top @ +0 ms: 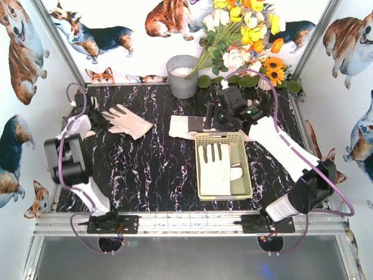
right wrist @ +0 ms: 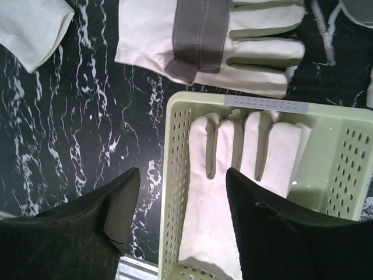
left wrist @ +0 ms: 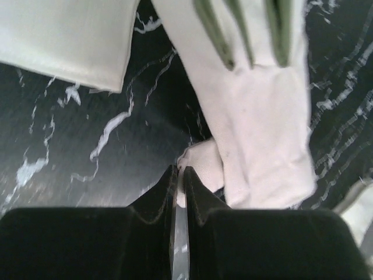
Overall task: Put the gloves into the storage basket
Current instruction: Turn over the glove at the center of the board.
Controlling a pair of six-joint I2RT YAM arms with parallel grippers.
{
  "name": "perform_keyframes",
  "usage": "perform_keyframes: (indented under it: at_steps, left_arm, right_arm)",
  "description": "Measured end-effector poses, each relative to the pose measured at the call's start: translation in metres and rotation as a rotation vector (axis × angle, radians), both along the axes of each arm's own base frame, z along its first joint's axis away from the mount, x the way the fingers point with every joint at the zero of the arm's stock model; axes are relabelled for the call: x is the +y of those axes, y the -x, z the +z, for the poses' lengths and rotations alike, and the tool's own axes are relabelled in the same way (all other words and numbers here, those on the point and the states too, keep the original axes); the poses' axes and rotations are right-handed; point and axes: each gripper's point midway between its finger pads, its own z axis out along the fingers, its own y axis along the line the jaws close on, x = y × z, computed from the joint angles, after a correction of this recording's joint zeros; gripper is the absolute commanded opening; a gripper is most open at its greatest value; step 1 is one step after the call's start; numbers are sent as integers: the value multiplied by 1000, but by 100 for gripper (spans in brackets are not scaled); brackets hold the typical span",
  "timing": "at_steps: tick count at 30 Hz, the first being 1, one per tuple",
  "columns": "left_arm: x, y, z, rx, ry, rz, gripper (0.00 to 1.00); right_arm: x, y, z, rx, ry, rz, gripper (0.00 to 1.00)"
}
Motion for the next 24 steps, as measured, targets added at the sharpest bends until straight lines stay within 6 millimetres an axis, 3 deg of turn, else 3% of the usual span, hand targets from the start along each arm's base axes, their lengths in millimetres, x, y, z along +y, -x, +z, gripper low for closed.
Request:
perform_keyframes:
  at_steps: [8, 17, 21, 24]
  left_arm:
    - [-2, 48, 71, -44, -115, -70, 0]
    - [12, 125, 135, -12, -351, -126, 0]
    - [17, 144, 157, -1, -429, -159, 0]
    - [15, 150, 159, 16, -443, -209, 0]
  right_arm:
    - [33, 7, -16, 27, 49, 128, 63]
    - [75, 23, -19, 21, 67, 259, 62]
    - [84, 33, -20, 24, 69, 289, 62]
    - [82, 34, -22, 31, 78, 288, 63]
